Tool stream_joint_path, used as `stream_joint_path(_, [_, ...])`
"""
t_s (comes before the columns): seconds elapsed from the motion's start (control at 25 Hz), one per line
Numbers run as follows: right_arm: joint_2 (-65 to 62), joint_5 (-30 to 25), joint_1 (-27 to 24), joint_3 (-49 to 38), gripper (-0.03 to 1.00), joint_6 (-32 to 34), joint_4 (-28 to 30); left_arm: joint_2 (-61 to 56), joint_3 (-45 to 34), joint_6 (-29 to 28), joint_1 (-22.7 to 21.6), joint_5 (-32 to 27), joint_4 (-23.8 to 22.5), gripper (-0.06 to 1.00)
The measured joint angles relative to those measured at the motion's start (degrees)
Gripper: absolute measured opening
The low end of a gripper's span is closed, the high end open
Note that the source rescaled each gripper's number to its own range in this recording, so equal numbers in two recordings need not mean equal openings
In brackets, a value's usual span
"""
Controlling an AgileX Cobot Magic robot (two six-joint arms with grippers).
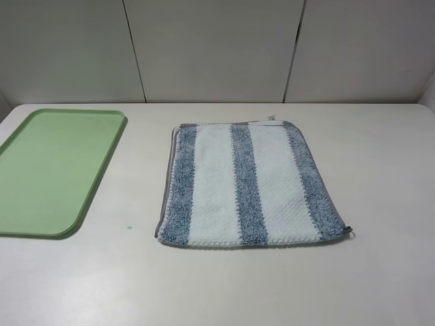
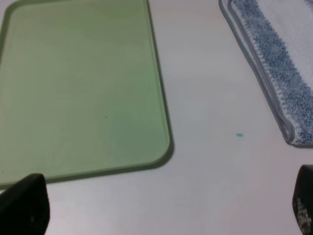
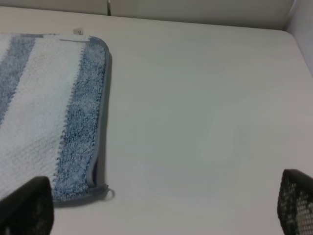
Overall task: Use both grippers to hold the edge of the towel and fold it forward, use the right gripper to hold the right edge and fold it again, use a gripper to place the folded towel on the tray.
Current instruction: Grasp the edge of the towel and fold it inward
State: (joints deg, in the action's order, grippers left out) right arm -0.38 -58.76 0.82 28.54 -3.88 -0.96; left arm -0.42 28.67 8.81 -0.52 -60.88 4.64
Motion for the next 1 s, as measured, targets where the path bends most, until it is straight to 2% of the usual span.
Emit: stream_joint_path(1.0, [0.0, 0.0, 0.0, 0.0, 1.0, 0.0, 0.0, 0.0, 0.0, 0.0, 0.0, 0.0, 0.0, 1.0])
